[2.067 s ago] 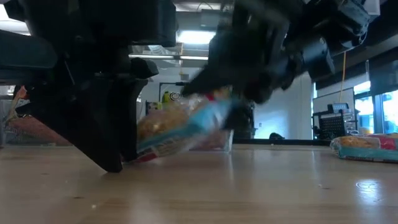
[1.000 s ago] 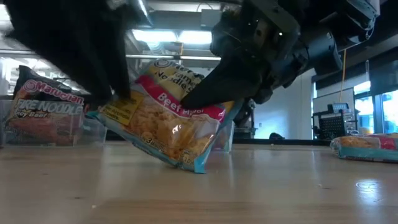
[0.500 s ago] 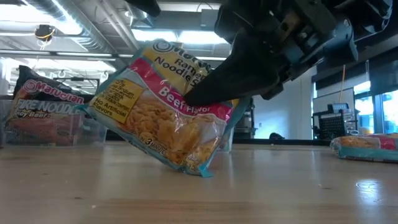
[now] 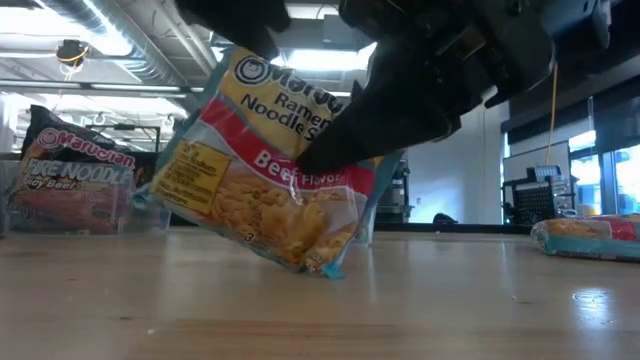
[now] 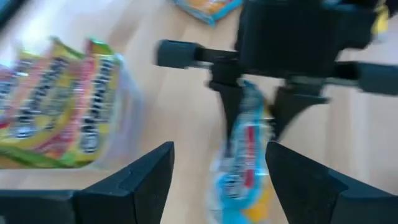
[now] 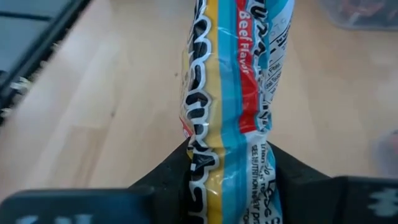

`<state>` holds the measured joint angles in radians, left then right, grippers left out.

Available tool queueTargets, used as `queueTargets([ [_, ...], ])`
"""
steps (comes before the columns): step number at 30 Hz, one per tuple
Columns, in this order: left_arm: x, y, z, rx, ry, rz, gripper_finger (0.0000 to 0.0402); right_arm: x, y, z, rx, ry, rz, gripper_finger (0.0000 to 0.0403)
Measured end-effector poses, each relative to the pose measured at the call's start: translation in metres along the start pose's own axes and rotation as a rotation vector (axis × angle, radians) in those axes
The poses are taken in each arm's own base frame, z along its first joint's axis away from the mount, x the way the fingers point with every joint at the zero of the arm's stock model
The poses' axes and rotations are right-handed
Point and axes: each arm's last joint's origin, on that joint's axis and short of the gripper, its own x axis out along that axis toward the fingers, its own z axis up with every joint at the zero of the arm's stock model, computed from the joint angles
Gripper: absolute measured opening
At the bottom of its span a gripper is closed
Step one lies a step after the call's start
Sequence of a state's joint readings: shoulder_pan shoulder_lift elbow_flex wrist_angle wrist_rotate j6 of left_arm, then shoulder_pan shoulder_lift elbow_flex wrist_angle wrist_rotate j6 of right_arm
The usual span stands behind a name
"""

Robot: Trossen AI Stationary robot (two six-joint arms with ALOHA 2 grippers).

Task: Sort Maruchan noodles
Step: Put the blue noodle pack into the black bin

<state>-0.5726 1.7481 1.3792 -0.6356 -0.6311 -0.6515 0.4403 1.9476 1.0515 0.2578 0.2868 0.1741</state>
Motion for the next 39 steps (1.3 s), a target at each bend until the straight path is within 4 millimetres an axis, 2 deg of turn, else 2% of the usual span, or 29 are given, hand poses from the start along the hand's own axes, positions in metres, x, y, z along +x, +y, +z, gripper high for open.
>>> queueTargets([
  [6, 0.018, 0.001, 0.004, -0.043, 0.106, -0.146, 0.0249, -0.001, 0.002, 0.002, -0.011, 0.024, -0.029, 0.0108],
  [12, 0.041, 0.001, -0.003, 0.004, 0.166, -0.133, 0.0246, -0.001, 0.002, 0.002, -0.011, 0.022, -0.026, 0.0108],
  [19, 0.050, 0.005, -0.004, 0.003, 0.215, -0.152, 0.0240, -0.001, 0.002, 0.003, -0.008, 0.018, -0.017, 0.0108],
  [22, 0.051, 0.005, -0.003, 0.001, 0.217, -0.161, 0.0213, -0.001, 0.002, 0.003, -0.006, 0.018, -0.015, 0.0108],
  [28, 0.051, 0.005, -0.004, 0.041, 0.235, -0.190, 0.0125, 0.000, 0.002, 0.003, -0.005, 0.013, -0.008, 0.0108],
  [31, 0.050, 0.004, -0.004, 0.053, 0.243, -0.206, 0.0102, 0.000, 0.002, 0.003, -0.007, 0.010, -0.007, 0.0111],
  [34, 0.050, 0.004, -0.004, 0.052, 0.246, -0.212, 0.0086, 0.000, 0.002, 0.003, -0.024, 0.009, -0.012, 0.0136],
  [39, 0.042, 0.007, -0.005, 0.067, 0.275, -0.208, 0.0083, -0.007, 0.001, 0.005, -0.046, 0.031, -0.011, 0.0194],
])
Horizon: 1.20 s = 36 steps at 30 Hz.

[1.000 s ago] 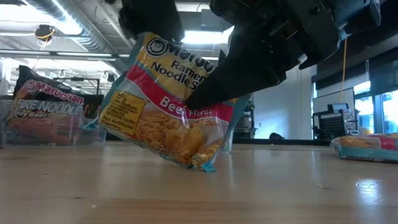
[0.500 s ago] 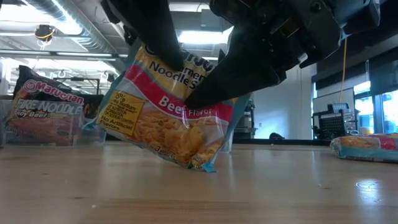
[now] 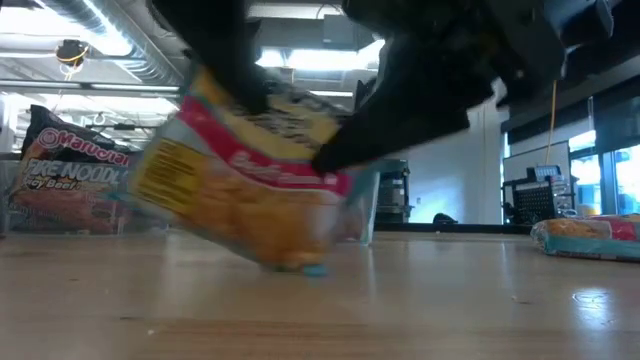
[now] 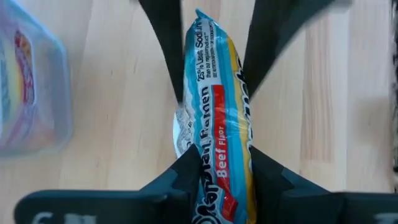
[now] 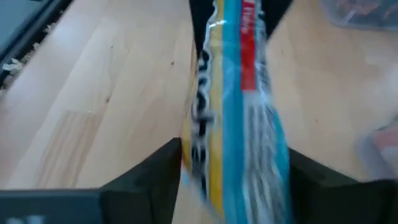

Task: Sort Maruchan noodles
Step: Put the blue noodle pack into the black bin

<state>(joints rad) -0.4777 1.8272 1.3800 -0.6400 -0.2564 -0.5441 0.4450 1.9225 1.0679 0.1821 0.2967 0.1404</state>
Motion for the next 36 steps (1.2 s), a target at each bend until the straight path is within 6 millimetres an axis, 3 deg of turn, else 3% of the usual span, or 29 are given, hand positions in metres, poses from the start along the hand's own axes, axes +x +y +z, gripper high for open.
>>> queueTargets([
  [6, -0.028, -0.002, -0.009, -0.008, 0.041, -0.009, 0.0082, -0.033, 0.006, 0.017, -0.056, -0.015, 0.023, 0.0221],
  [13, -0.073, -0.015, -0.035, -0.078, 0.109, -0.049, 0.0082, -0.061, 0.033, 0.015, -0.223, -0.033, 0.143, 0.0213],
  [17, -0.105, -0.027, -0.056, -0.170, 0.157, -0.099, 0.0082, -0.066, 0.045, 0.013, -0.308, -0.047, 0.223, 0.0210],
  [26, -0.185, -0.032, -0.105, -0.324, 0.177, -0.207, 0.0082, -0.062, 0.039, 0.012, -0.300, -0.031, 0.227, 0.0209],
  [30, -0.202, -0.023, -0.122, -0.395, 0.261, -0.164, 0.0082, -0.062, 0.040, 0.013, -0.299, -0.037, 0.240, 0.0209],
  [36, -0.212, -0.010, -0.139, -0.373, 0.321, -0.032, 0.0082, -0.062, 0.040, 0.014, -0.295, -0.052, 0.236, 0.0209],
])
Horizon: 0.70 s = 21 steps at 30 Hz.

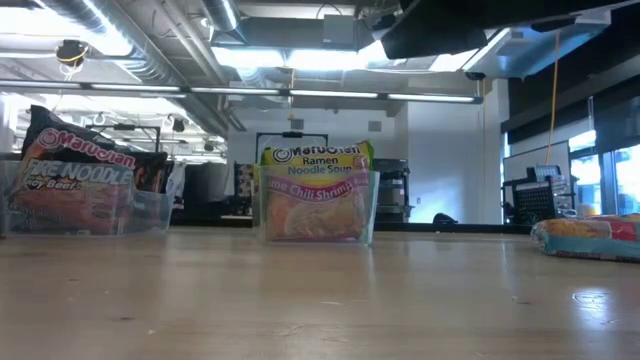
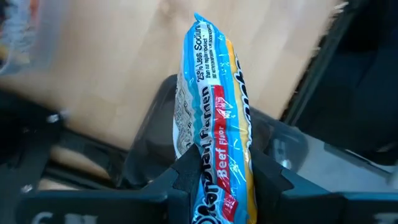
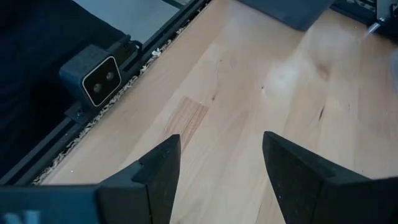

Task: Sort Maruchan noodles
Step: Put the blue noodle pack into the black bin

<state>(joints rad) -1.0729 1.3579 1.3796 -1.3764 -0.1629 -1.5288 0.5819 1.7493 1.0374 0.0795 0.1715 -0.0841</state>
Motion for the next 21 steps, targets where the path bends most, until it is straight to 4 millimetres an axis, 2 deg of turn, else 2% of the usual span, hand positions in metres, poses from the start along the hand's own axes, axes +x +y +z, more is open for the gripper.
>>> queueTargets([
  [4, 0.006, 0.001, -0.008, 0.023, -0.016, 0.026, 0.0082, 0.000, 0.000, -0.003, -0.003, -0.003, 0.000, 0.0209],
  [10, 0.031, 0.006, -0.013, 0.035, -0.026, 0.069, 0.0082, 0.002, 0.001, -0.012, 0.001, -0.028, -0.002, 0.0209],
  [18, 0.064, 0.017, -0.017, 0.084, -0.069, 0.130, 0.0082, 0.002, 0.001, -0.011, -0.005, -0.043, -0.004, 0.0209],
  [21, 0.068, 0.018, -0.016, 0.107, -0.132, 0.136, 0.0082, 0.002, 0.001, -0.011, -0.018, -0.043, -0.004, 0.0209],
])
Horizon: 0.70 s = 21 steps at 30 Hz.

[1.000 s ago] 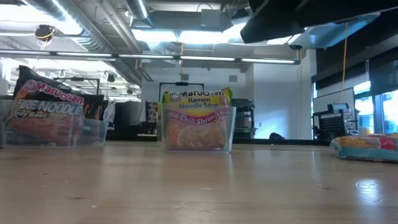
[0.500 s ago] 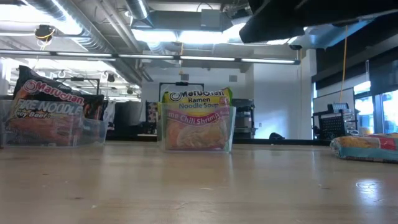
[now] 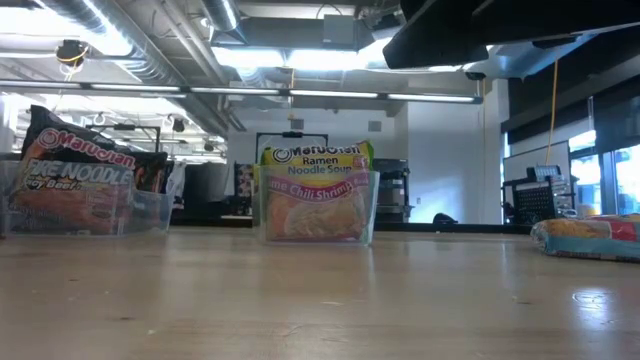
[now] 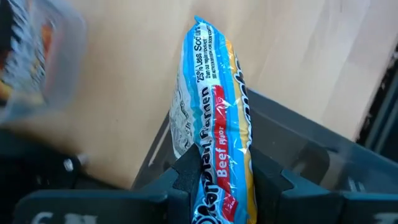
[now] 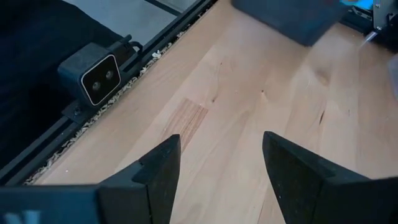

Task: Sort Maruchan noodles
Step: Put the blue noodle pack into the black bin

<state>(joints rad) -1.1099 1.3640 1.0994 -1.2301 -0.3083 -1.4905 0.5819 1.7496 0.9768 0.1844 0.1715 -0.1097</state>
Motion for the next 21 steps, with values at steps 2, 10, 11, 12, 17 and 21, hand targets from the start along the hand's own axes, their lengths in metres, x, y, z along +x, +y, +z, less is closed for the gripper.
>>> queueTargets([
  [2, 0.001, 0.001, 0.001, 0.008, -0.040, 0.007, 0.0082, 0.000, 0.000, 0.000, 0.000, 0.000, 0.000, 0.0209],
  [10, 0.002, 0.000, 0.005, 0.071, -0.192, 0.026, 0.0082, 0.000, 0.000, 0.000, 0.000, 0.000, 0.000, 0.0209],
  [11, 0.003, 0.000, 0.005, 0.080, -0.201, 0.030, 0.0082, 0.000, 0.000, 0.000, 0.000, 0.000, 0.000, 0.0209],
  [12, 0.006, 0.001, 0.004, 0.088, -0.204, 0.036, 0.0082, 0.000, 0.000, 0.000, 0.000, 0.000, 0.000, 0.0209],
  [17, 0.025, 0.005, -0.002, 0.092, -0.236, 0.053, 0.0082, 0.000, 0.000, 0.000, 0.000, 0.000, 0.000, 0.0209],
  [21, 0.038, 0.008, -0.004, 0.093, -0.340, 0.062, 0.0082, 0.000, 0.000, 0.000, 0.000, 0.000, 0.000, 0.0209],
])
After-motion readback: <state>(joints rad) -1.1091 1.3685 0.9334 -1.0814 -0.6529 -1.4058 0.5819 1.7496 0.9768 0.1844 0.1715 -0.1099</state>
